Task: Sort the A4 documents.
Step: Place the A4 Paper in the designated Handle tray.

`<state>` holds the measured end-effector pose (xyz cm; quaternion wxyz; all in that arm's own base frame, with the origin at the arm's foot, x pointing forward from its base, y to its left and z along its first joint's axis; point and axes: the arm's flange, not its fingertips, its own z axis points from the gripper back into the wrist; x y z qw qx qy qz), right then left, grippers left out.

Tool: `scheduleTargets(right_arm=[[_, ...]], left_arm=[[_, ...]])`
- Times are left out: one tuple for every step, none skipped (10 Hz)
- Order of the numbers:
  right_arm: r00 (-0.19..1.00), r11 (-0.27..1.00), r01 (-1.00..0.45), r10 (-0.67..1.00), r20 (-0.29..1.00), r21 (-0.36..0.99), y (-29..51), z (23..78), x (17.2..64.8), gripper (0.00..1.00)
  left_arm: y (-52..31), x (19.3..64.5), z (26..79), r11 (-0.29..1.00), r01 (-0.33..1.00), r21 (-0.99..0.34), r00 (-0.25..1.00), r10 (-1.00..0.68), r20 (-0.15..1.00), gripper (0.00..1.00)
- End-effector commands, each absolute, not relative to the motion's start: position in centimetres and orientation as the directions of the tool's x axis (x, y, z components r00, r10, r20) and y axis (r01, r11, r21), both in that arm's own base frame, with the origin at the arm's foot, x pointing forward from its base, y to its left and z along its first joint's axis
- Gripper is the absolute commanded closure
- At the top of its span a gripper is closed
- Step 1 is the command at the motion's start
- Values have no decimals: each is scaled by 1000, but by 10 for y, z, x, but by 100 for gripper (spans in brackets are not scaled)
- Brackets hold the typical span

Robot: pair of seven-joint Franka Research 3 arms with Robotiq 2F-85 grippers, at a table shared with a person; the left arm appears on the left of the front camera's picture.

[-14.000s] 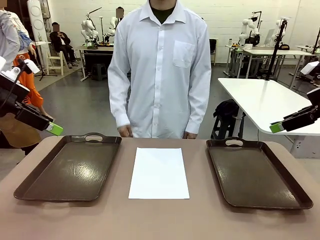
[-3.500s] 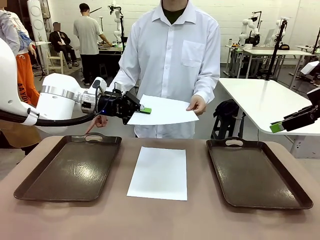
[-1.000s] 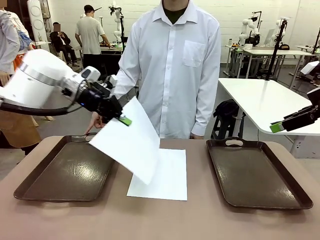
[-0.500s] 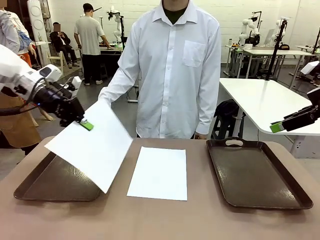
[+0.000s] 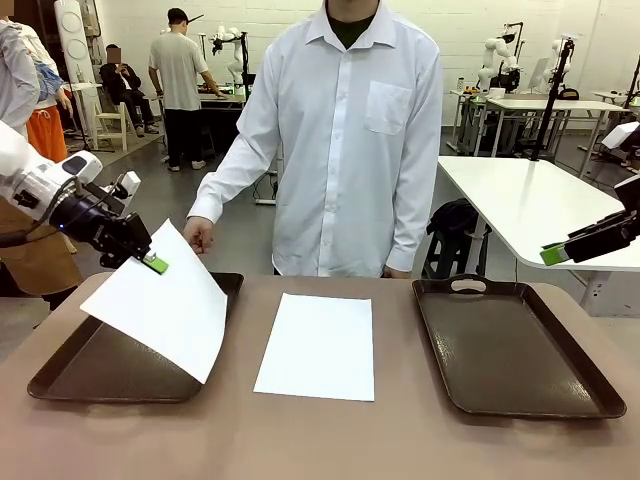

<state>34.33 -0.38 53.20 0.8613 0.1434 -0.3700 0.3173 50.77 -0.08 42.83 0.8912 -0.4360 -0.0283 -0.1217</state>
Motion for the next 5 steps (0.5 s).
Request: scheduleTargets(right_arm=[[525,755,-656,437,730,20,-4,531,344,0],[525,755,-656,437,730,20,-4,531,344,0],[525,755,-656,437,730,20,-4,531,344,0],[525,755,-656,437,730,20,-4,531,344,0],[525,755,-656,437,730,20,-4,531,344,0]], left_arm=[[4,520,429,598,303,-742,950,-249,188,99],[4,521,431,615,325,-718,942,-281,185,99],[9,522,429,637,310,-706,945,-289,154,99],[13,524,423,669,271,-692,957,-264,120,99],[16,531,409,693,228,-684,966,-250,69,99]])
